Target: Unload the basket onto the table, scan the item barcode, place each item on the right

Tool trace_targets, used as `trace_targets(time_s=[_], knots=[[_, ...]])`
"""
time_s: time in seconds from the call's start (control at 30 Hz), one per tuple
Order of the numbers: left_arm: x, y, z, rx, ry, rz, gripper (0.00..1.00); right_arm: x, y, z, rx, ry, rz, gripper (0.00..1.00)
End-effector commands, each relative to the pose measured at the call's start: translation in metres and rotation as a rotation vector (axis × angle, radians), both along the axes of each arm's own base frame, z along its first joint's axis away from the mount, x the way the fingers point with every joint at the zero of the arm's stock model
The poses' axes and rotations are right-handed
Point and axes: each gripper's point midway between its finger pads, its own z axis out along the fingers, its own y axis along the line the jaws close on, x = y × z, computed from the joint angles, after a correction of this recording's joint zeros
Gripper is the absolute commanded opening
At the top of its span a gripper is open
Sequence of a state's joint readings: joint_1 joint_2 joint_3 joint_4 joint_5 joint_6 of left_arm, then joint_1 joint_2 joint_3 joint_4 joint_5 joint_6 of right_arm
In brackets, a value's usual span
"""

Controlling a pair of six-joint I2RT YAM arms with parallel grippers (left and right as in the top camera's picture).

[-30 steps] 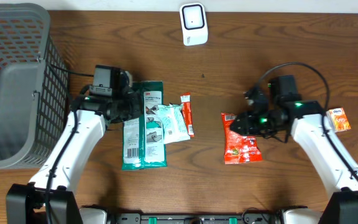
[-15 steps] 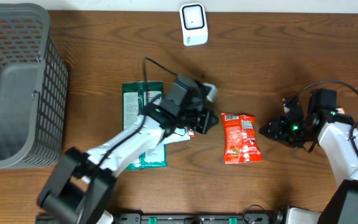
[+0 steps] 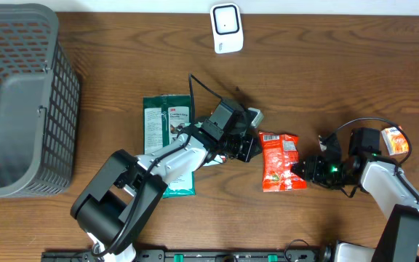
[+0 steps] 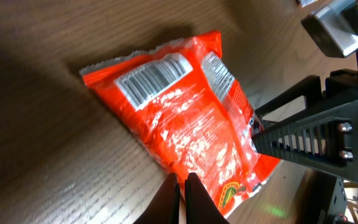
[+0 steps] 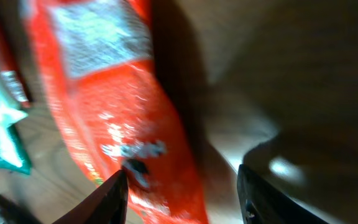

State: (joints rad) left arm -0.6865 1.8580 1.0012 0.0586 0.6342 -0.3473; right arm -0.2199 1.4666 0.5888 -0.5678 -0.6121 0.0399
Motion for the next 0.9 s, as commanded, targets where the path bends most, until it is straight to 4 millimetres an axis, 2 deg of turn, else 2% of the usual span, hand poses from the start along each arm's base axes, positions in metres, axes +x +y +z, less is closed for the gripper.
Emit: trace_targets(time_s=[0.0,0.13,0.37,0.6,0.87], knots=[[0.001,-0.012,0.012,-0.073,0.01,-0.028,0.08,0.006,0.018,0.016,0.127,-0.072,0.042,0.53],[0.002,-0.025,0.033,-0.142,0.011,-0.069,0.08,0.013,0.018,0.018,0.127,-0.108,0.046,0.59],[0.008,-0.023,0.028,-0.119,0.015,-0.029,0.08,0.021,0.015,0.019,0.108,-0.147,0.047,0.7],[0.009,-0.025,-0.014,-0.084,0.1,0.004,0.08,0.023,0.012,0.016,0.083,-0.155,0.051,0.73],[0.014,-0.025,-0.024,-0.074,0.083,0.013,0.08,0.021,0.008,0.005,0.06,-0.126,0.052,0.73]])
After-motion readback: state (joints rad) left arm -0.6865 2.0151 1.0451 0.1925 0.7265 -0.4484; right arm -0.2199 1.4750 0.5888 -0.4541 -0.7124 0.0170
